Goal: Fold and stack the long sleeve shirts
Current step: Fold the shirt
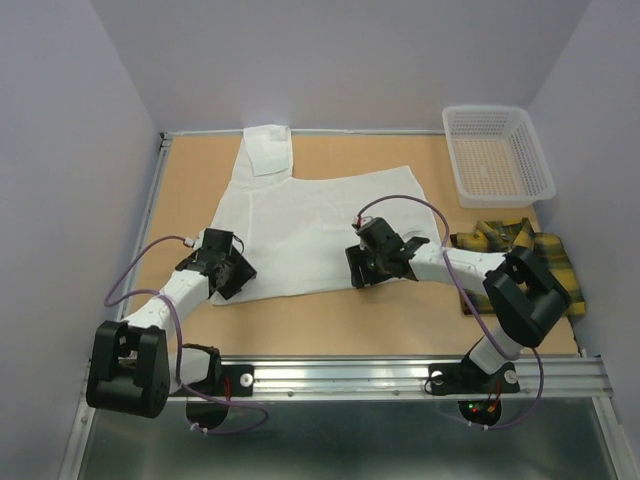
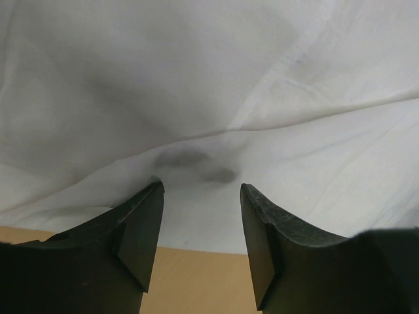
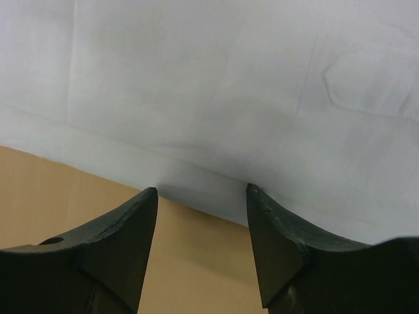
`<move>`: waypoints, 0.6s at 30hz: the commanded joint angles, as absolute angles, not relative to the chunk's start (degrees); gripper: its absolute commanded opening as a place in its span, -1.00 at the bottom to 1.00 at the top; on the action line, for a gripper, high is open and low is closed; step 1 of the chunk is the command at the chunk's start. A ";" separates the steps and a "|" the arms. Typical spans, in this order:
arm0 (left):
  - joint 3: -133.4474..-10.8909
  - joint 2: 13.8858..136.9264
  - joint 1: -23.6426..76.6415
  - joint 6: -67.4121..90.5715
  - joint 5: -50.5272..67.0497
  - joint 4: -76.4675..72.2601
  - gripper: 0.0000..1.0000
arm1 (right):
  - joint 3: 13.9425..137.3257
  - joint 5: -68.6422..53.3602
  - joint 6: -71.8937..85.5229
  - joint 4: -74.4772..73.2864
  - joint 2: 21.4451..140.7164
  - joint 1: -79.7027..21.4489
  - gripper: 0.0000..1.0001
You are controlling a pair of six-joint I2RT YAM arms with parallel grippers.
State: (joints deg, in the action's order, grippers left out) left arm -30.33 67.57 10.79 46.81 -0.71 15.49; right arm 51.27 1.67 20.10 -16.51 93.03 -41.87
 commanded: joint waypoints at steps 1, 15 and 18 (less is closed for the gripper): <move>-29.44 63.47 11.07 49.83 -0.35 24.07 0.23 | 45.97 -0.08 23.64 -24.52 91.06 -43.15 0.25; -40.76 54.92 10.90 45.02 -7.90 28.40 0.50 | 58.34 7.54 17.68 -33.92 82.25 -42.46 0.36; -45.51 61.15 10.55 39.93 -9.40 25.76 0.52 | 64.67 9.14 15.65 -33.93 85.07 -38.59 0.34</move>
